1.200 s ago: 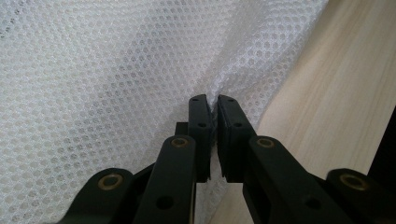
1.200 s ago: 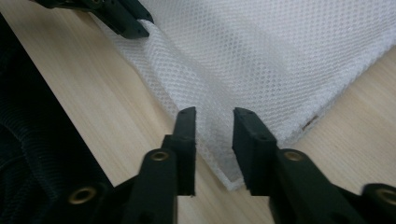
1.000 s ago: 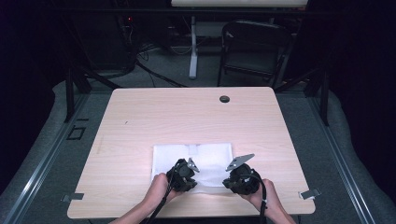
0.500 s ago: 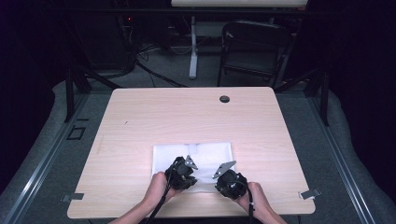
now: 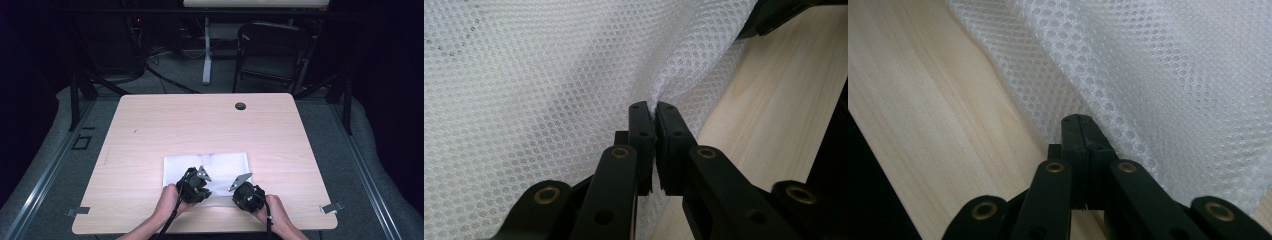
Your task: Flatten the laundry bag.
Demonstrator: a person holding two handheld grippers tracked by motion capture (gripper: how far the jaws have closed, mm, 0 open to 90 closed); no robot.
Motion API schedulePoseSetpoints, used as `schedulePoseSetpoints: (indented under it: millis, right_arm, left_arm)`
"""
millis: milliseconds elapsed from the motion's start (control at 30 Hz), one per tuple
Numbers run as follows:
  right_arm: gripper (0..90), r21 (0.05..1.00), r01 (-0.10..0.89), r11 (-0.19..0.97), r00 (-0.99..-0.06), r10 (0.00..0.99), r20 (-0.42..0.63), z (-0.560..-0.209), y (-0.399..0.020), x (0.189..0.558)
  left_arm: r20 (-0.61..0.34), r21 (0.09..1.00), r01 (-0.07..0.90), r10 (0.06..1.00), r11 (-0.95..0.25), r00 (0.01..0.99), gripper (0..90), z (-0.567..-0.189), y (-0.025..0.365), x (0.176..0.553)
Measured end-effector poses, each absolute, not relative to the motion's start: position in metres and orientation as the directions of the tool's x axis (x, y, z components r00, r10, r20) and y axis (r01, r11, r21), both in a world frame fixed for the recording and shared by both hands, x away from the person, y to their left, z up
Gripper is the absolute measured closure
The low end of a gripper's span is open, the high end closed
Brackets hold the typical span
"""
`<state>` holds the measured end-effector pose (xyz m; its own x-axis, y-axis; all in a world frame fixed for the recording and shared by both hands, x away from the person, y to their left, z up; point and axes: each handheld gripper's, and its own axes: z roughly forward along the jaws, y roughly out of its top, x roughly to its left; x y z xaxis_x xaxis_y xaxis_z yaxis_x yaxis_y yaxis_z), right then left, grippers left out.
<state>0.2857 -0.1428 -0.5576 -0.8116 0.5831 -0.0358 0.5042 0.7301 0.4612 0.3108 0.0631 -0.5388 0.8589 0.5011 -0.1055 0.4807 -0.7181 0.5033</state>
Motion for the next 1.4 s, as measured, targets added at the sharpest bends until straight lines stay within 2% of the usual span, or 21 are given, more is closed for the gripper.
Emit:
schedulePoseSetpoints:
  millis: [500,1400]
  right_arm:
    - [90.0,0.431,0.502,0.75,-0.827,0.562,-0.015,-0.556,-0.144,0.283]
    - [90.0,0.414,0.491,0.766,-0.84,0.542,-0.009,-0.555,-0.146,0.28]
  left_arm:
    - [-0.1,0.554,0.486,0.526,-0.676,0.845,86.8,-0.516,0.072,0.317]
    - [-0.002,0.642,0.449,0.585,-0.621,0.811,87.6,-0.468,0.075,0.355]
